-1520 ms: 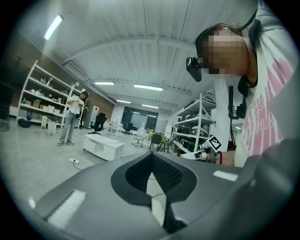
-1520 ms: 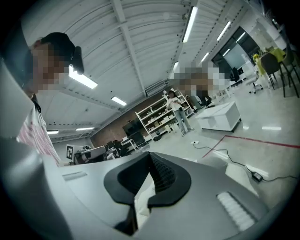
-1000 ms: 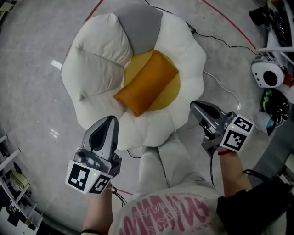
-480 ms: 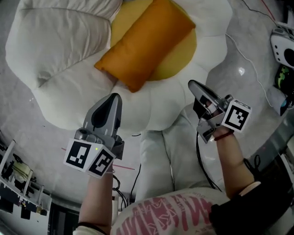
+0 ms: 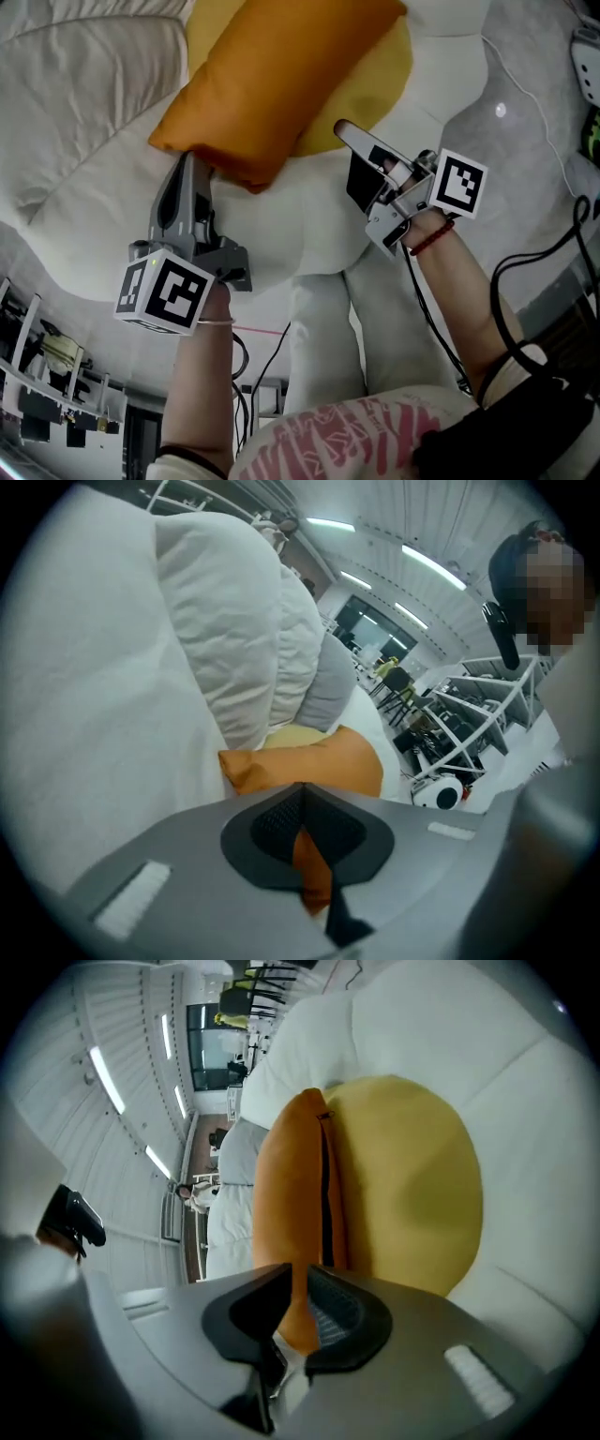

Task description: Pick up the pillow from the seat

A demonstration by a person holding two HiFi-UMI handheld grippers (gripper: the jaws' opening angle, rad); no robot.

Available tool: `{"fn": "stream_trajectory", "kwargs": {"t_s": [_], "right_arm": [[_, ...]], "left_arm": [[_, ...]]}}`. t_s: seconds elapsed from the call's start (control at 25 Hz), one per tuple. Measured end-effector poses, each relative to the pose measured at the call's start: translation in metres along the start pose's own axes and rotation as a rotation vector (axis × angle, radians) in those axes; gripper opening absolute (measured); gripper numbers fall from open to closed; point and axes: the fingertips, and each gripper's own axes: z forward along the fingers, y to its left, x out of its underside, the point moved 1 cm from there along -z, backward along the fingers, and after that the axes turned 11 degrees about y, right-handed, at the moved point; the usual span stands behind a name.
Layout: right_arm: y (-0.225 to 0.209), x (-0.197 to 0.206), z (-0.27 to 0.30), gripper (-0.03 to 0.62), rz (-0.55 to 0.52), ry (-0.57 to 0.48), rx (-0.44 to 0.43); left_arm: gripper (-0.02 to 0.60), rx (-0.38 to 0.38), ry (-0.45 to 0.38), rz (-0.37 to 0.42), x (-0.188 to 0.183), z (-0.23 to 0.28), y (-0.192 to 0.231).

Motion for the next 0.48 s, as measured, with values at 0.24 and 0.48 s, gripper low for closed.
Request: {"fn": "stream_trajectory", "kwargs": {"t_s": [0.24,0.48], "right_arm": [[-0.010,-0.012,0.002,0.143,0.071,-0.042,-0.006],[-0.003,-0.012,0.009,0.189,0.151,-0.044,-0.063]], "left_arm": [[0.031,-0.072,-0.041,-0.068,0.003,-0.004,0.005],[0.026,-0.036,-0.012,-0.122,0.010,-0.005,-0.003]]}}
